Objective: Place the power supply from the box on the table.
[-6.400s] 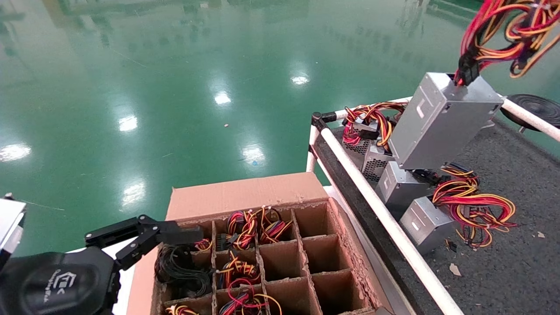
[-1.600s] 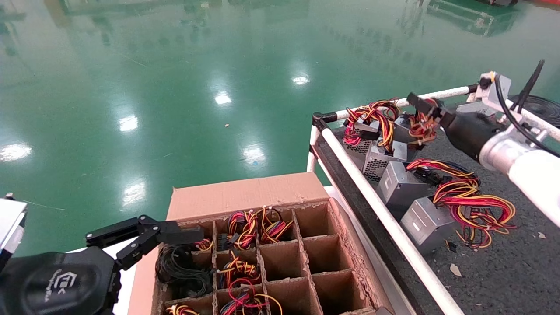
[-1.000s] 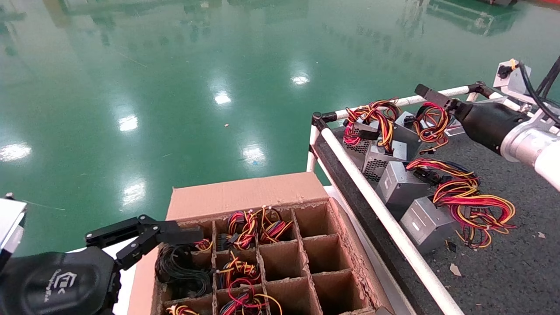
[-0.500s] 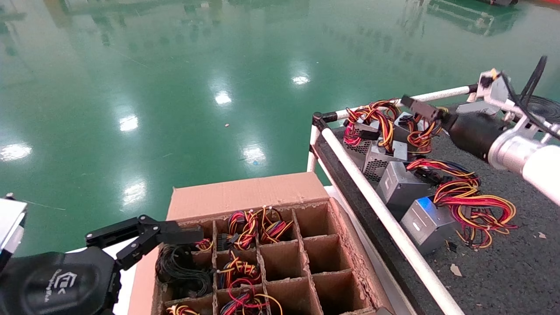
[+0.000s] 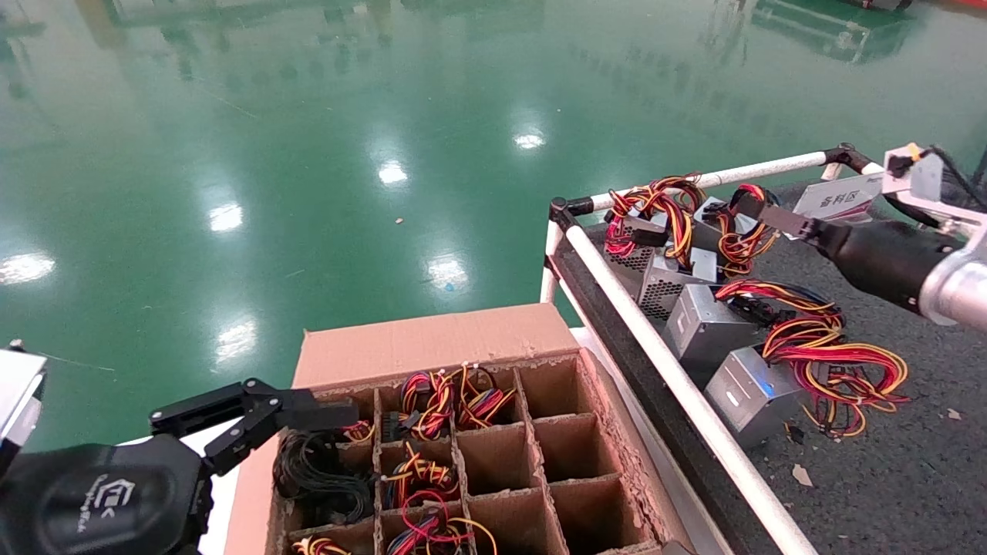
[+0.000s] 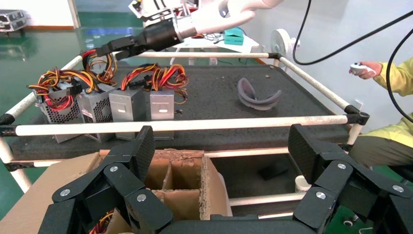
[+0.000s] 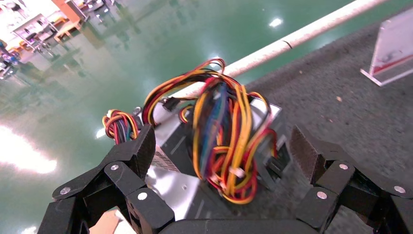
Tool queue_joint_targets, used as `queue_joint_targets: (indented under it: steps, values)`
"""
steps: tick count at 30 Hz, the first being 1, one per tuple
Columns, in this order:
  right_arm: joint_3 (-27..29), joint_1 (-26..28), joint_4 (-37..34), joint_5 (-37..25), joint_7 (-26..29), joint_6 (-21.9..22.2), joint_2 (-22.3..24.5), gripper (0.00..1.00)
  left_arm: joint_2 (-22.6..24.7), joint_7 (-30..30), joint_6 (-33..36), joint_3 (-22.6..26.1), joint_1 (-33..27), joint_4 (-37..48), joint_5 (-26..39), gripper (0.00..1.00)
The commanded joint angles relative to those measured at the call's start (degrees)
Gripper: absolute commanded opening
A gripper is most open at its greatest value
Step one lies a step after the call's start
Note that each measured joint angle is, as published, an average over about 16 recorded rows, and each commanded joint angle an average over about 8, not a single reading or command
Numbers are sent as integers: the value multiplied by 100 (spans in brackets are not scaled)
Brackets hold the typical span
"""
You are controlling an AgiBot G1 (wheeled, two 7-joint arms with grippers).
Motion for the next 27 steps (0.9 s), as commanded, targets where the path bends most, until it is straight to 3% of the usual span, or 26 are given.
queue_joint_targets:
  steps: [1, 11, 21, 27]
  values:
    - [-47, 122, -172, -63, -35, -78, 68, 100, 0, 0, 0, 0, 0, 0, 0, 100]
    - [97, 428, -440, 186, -348, 10, -221, 100, 0, 0, 0, 0, 0, 0, 0, 100]
    - [450, 449, -152, 565, -490, -18, -963, 100, -1, 0, -1, 0, 0, 1, -1, 100]
    - [490, 234, 287, 704, -426, -216, -985, 100, -1, 1, -2, 0, 1, 2, -1, 100]
